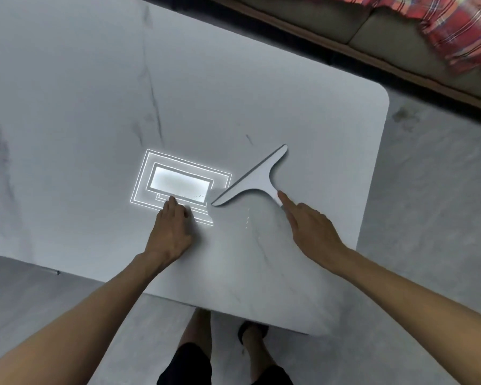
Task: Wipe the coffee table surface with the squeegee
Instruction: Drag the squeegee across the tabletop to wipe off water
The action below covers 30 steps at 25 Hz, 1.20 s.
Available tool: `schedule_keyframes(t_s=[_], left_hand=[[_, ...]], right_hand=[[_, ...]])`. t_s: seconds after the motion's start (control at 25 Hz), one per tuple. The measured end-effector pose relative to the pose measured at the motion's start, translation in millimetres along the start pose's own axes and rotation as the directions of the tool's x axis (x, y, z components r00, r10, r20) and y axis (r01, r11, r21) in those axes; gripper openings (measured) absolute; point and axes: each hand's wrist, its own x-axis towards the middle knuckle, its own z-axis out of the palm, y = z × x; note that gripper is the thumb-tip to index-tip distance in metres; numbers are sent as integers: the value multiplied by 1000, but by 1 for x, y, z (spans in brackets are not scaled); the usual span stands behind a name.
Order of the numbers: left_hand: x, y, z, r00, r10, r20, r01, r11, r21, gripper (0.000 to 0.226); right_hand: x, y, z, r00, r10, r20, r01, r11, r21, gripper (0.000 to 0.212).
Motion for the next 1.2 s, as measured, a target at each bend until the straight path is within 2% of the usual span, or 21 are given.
schedule_keyframes(t_s=[0.2,0.36,0.44,0.52,0.6,0.72,0.8,0.84,0.92,1.04,1.12,1.2], left_hand=[[-38,14,29,998,-53,38,57,992,-110,37],[-67,15,41,988,-150,-18,140,952,-272,35],[-76,7,44,973,-227,-44,201,927,-317,33],[-79,-4,44,957,-286,-54,252,908,-336,34],[-80,-19,47,941,-332,-58,290,885,-366,39],[-78,-39,55,942,-319,-103,269,902,-338,38],[-77,-46,60,946,-299,-127,255,926,-280,34],[-78,-47,62,947,-293,-133,253,932,-259,33],[-80,-50,64,950,-279,-141,240,940,-243,33],[-84,-51,63,951,-267,-159,216,936,-278,32],[-85,-50,62,948,-271,-168,213,930,-299,33],[-86,-46,62,952,-266,-153,210,928,-308,34]], right_hand=[[-52,48,-17,996,-9,85,16,997,-80,53],[-22,34,-56,1000,24,-16,-23,998,60,46],[29,11,-73,992,120,-48,-109,975,193,42],[94,-12,-87,945,316,-81,-260,880,396,41],[149,-41,-91,911,394,-119,-306,841,446,43],[190,-91,-68,930,339,-143,-275,898,343,48],[187,-124,-40,935,315,-163,-264,924,276,52],[176,-138,-25,947,271,-171,-229,946,229,55],[145,-155,6,989,81,-124,-65,990,128,59],[82,-146,38,984,-177,8,177,984,-22,58],[43,-119,51,964,-256,73,261,962,-77,59],[12,-81,50,958,-261,118,275,954,-118,62]])
